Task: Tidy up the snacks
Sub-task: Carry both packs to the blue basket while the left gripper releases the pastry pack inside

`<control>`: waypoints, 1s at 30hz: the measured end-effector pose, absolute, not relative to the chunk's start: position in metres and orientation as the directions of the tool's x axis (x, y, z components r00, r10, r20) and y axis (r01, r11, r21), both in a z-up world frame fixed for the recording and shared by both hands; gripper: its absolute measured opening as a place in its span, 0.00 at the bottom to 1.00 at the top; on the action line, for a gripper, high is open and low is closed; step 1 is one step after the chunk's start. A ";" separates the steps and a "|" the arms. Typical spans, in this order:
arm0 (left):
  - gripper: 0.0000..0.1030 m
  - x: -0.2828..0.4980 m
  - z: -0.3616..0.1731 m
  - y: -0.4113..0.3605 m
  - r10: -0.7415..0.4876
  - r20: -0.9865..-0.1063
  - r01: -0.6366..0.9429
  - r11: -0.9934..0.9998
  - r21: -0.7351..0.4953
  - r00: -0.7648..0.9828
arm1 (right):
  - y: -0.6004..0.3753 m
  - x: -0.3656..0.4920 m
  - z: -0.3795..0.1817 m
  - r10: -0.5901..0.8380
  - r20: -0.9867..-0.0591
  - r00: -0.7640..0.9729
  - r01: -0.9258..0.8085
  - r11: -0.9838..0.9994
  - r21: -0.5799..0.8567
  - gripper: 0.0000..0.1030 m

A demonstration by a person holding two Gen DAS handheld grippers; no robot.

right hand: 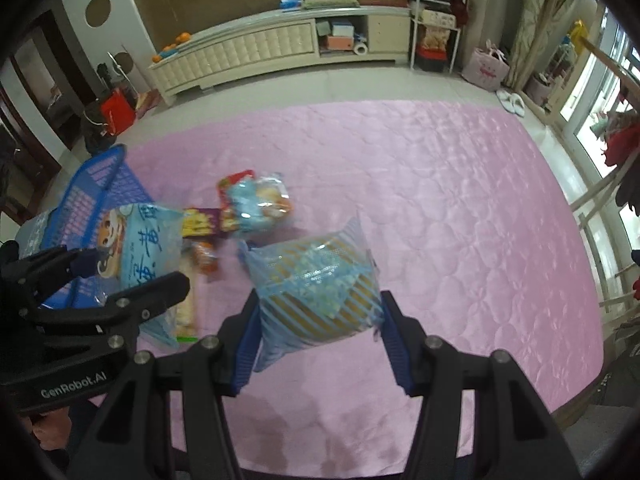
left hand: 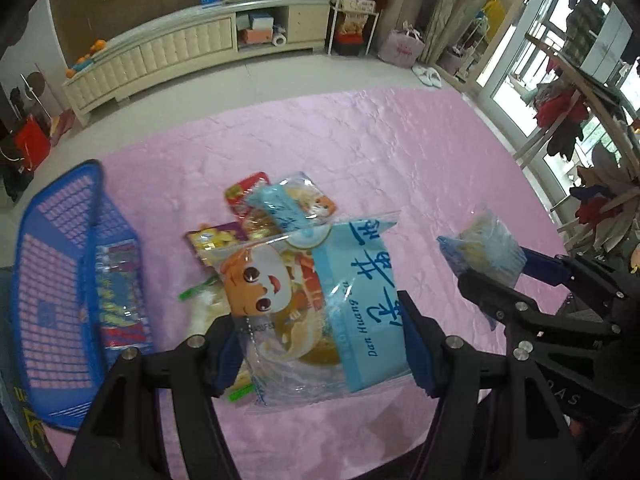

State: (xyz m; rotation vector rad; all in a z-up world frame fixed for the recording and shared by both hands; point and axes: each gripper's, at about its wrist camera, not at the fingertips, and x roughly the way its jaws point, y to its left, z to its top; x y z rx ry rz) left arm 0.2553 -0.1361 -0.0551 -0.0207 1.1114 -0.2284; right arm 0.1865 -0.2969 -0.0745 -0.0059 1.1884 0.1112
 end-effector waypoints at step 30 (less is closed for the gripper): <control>0.63 0.189 0.011 0.098 -0.046 -0.838 -0.085 0.990 -0.110 0.543 | -0.082 0.207 -0.018 0.273 -0.879 0.392 -0.408 0.907 0.099 0.58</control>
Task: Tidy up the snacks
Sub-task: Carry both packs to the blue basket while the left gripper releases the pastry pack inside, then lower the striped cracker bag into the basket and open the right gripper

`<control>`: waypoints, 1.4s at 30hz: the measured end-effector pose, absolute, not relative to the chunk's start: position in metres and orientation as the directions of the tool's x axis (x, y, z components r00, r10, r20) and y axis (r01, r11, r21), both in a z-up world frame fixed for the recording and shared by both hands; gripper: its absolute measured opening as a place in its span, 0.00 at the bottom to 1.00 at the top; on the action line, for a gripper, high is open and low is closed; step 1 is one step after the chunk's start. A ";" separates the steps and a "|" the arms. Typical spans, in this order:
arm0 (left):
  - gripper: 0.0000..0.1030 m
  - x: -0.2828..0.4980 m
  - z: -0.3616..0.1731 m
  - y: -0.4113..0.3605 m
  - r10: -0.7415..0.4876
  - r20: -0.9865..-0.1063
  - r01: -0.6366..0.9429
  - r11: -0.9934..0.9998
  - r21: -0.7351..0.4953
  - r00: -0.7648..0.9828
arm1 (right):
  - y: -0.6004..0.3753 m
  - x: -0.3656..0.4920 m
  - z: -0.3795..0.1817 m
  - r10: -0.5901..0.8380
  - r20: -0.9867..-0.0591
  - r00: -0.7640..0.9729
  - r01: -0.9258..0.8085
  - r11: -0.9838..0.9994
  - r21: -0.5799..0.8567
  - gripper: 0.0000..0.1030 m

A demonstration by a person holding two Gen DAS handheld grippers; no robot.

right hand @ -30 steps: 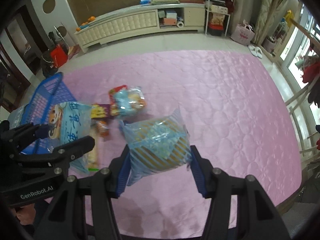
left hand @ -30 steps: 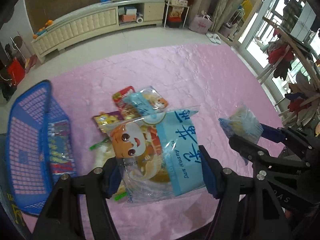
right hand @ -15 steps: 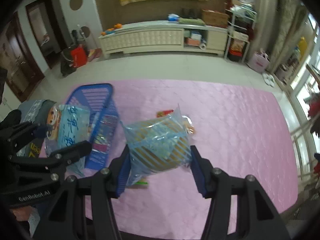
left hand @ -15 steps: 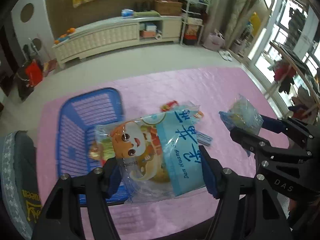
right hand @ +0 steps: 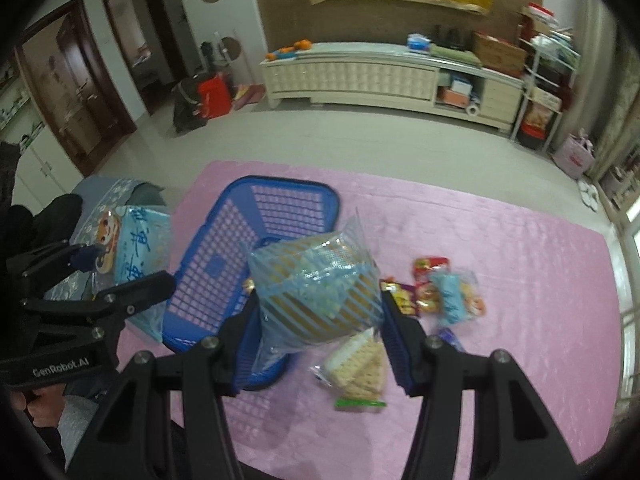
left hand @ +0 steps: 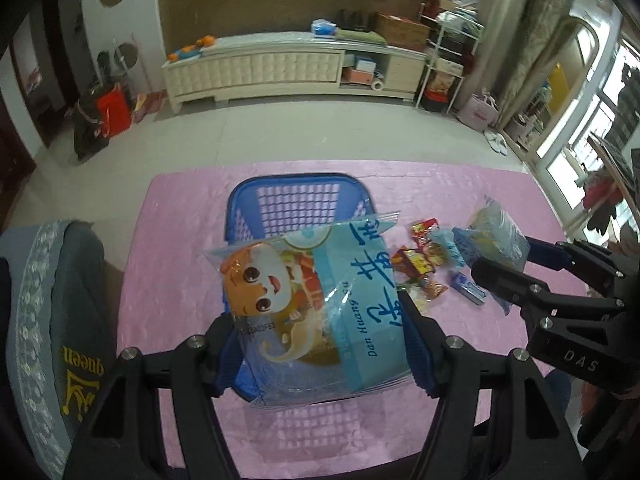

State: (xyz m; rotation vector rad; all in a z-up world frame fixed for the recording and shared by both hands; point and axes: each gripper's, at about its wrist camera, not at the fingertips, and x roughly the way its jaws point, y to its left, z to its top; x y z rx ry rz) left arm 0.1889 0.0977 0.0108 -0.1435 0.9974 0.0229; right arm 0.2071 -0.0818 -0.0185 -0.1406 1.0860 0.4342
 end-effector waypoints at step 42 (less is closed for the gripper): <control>0.69 0.159 -0.039 0.162 -0.049 -0.865 -0.157 0.977 -0.146 0.499 | -0.018 0.204 -0.073 0.255 -0.934 0.252 -0.482 0.870 0.107 0.58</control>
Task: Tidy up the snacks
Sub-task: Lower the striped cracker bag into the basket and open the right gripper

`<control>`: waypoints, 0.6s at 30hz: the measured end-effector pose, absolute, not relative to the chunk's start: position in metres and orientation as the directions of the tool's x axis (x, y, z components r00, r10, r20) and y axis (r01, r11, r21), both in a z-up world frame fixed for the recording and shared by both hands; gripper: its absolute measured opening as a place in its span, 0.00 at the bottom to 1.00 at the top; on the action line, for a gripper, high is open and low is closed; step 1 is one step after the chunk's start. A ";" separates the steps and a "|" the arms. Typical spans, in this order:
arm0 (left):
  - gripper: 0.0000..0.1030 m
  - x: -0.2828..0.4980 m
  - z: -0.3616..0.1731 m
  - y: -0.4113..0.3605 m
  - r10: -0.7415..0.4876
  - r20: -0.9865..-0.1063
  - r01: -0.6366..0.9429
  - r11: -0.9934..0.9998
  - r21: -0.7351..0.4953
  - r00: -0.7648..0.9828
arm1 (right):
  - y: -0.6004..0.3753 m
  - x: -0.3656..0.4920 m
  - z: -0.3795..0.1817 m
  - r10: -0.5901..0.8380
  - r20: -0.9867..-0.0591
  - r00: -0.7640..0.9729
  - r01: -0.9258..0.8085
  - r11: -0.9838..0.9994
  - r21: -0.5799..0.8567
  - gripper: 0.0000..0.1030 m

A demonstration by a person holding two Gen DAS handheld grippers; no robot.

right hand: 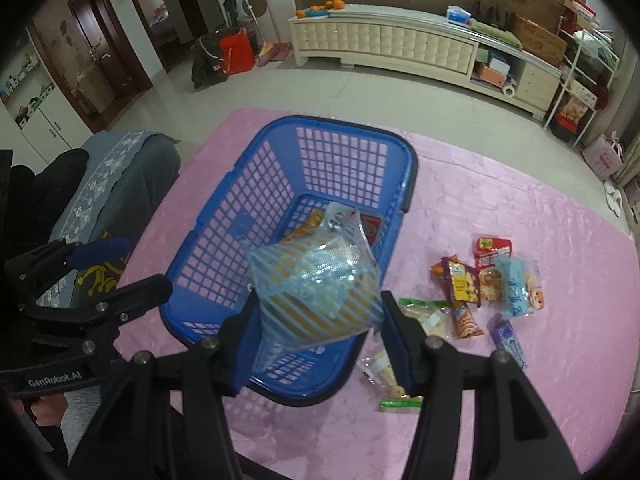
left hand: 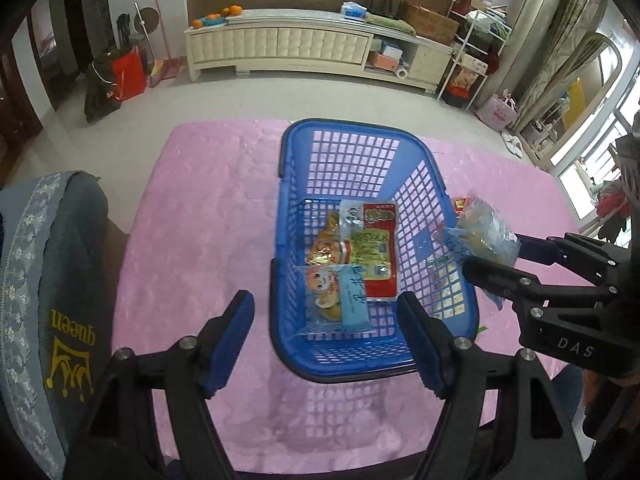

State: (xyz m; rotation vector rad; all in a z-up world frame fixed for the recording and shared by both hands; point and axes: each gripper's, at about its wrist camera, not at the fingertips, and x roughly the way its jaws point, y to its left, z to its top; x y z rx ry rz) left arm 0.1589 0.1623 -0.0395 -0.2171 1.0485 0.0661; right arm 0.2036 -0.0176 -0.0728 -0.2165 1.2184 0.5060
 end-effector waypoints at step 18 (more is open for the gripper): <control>0.69 0.152 -0.061 0.177 -0.046 -0.872 -0.190 0.969 -0.157 0.488 | 0.006 0.198 -0.107 0.190 -0.961 0.200 -0.500 0.864 0.066 0.60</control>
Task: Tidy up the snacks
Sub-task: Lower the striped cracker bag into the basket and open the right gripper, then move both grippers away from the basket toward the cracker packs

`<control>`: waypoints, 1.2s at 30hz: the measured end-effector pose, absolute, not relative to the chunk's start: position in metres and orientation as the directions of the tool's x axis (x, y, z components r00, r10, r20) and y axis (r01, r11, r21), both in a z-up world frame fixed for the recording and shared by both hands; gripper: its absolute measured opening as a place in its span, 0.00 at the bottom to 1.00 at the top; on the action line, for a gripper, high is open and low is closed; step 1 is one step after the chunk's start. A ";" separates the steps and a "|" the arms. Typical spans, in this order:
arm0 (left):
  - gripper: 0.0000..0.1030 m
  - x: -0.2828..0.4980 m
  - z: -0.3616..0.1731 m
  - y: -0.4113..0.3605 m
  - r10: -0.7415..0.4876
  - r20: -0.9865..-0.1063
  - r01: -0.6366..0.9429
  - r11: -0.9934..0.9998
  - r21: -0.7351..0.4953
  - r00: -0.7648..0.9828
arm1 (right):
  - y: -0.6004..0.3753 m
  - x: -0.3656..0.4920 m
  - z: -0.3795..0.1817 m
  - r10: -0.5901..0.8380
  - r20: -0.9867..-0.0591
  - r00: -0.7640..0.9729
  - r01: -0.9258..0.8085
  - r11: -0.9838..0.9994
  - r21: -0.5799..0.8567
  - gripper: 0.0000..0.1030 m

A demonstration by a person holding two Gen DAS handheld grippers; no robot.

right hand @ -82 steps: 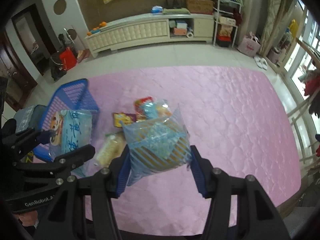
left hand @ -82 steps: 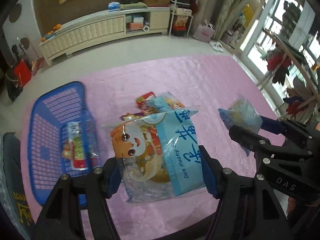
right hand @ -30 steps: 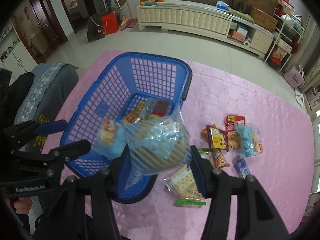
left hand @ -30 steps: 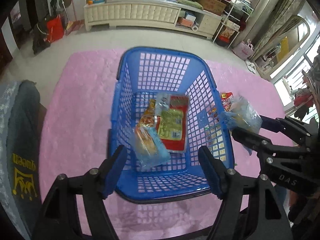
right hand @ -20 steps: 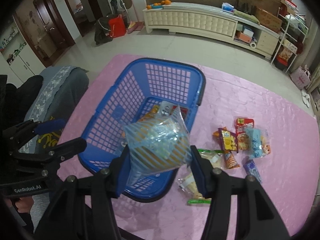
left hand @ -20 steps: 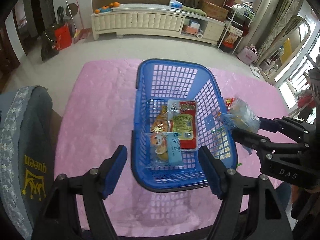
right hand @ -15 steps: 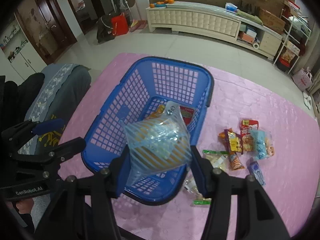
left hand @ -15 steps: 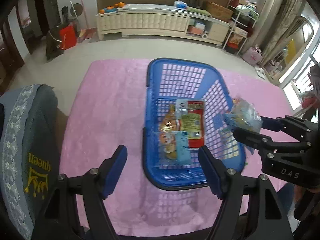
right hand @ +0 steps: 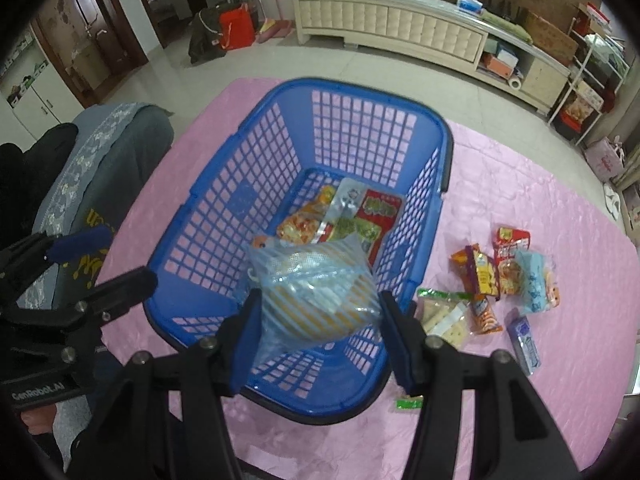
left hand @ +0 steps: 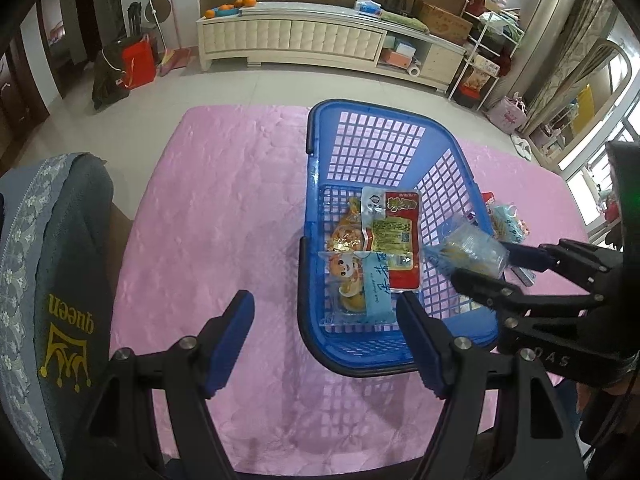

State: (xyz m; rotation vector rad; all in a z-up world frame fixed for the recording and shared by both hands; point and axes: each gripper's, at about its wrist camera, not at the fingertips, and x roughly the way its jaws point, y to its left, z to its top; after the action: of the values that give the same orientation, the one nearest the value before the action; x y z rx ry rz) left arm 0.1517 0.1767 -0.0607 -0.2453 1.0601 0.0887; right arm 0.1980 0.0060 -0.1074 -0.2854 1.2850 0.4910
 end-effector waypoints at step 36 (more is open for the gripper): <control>0.76 0.137 -0.022 0.017 -0.137 -0.794 0.078 0.990 -0.113 0.592 | -0.175 0.160 -0.031 0.153 -0.912 0.381 -0.319 0.947 0.025 0.96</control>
State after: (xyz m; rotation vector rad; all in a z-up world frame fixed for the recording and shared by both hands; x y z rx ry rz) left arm 0.1375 0.0165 -0.0220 -0.0684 0.9285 -0.1257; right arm 0.1604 -0.1755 -0.0315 -0.1644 1.1422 0.3029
